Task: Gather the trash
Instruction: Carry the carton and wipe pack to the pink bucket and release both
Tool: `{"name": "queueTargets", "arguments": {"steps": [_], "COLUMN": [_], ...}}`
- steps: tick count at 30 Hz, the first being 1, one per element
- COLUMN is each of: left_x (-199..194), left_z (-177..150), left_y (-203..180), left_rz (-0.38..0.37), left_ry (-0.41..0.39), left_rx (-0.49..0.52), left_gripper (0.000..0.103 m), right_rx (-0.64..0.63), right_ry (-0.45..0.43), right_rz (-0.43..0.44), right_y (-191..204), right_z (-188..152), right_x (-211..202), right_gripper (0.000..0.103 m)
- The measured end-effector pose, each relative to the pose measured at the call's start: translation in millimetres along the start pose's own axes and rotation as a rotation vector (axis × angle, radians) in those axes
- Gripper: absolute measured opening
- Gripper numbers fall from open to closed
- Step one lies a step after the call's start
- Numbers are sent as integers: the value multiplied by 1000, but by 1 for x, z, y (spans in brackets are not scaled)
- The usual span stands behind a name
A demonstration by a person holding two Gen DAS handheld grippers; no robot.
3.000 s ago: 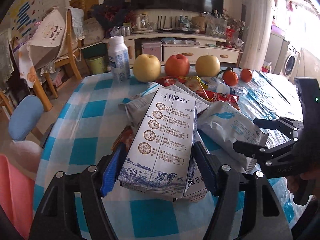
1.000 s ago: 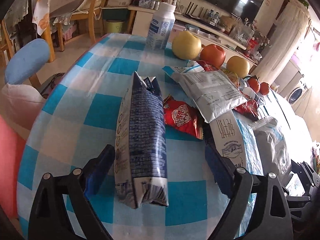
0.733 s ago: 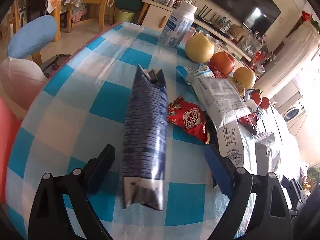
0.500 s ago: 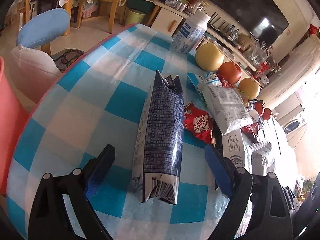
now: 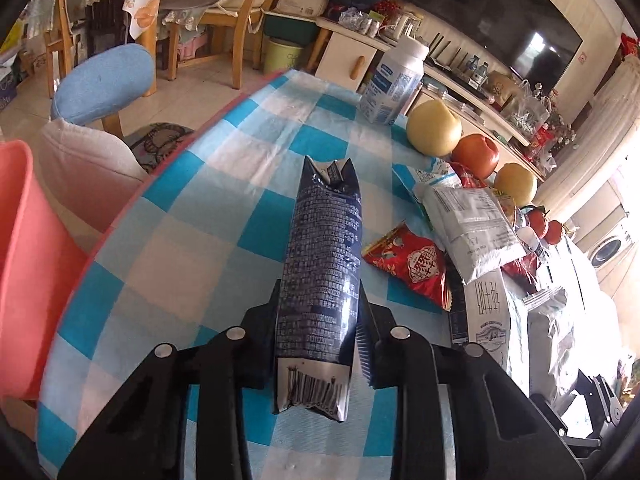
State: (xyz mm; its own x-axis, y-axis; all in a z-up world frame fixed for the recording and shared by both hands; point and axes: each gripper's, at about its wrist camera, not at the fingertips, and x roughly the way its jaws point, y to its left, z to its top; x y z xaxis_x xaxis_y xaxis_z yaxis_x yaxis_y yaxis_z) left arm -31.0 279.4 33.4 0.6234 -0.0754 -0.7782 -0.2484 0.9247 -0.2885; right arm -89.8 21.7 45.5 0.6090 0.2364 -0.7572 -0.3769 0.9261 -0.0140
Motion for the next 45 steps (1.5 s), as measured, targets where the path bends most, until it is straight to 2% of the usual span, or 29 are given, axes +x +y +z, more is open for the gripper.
{"name": "queueTargets", "arguments": {"steps": [6, 12, 17, 24, 33, 36, 38, 40, 42, 44, 45], "left_x": [-20, -62, -98, -134, -161, -161, -159, -153, -151, -151, -152], "left_z": [7, 21, 35, 44, 41, 41, 41, 42, 43, 41, 41], "left_y": [12, 38, 82, 156, 244, 258, 262, 264, 266, 264, 263], "left_rz": [5, 46, 126, 267, 330, 340, 364, 379, 398, 404, 406], "left_ry": [-45, -154, -242, -313, -330, -316, -301, -279, -261, -271, -278], "left_rx": [-29, -79, -166, -308, -477, -496, -499, -503, -507, -516, -511], "left_gripper": [33, 33, 33, 33, 33, 33, 34, 34, 42, 60, 63], "right_rx": [-24, -58, -137, -317, -542, -603, -633, -643, -626, -582, -559], "right_ry": [-12, -35, -60, -70, -31, -12, 21, 3, -1, -11, -19], "right_rz": [16, 82, 175, 313, 398, 421, 469, 453, 432, 424, 420], "right_y": [20, 60, 118, 222, 336, 363, 376, 384, 387, 381, 376], "right_z": [6, 26, 55, 96, 122, 122, 120, 117, 115, 112, 111], "right_x": [-5, -10, -12, -7, 25, 37, 45, 47, 49, 45, 43], "right_gripper": [77, 77, 77, 77, 77, 78, 80, 84, 87, 89, 89]}}
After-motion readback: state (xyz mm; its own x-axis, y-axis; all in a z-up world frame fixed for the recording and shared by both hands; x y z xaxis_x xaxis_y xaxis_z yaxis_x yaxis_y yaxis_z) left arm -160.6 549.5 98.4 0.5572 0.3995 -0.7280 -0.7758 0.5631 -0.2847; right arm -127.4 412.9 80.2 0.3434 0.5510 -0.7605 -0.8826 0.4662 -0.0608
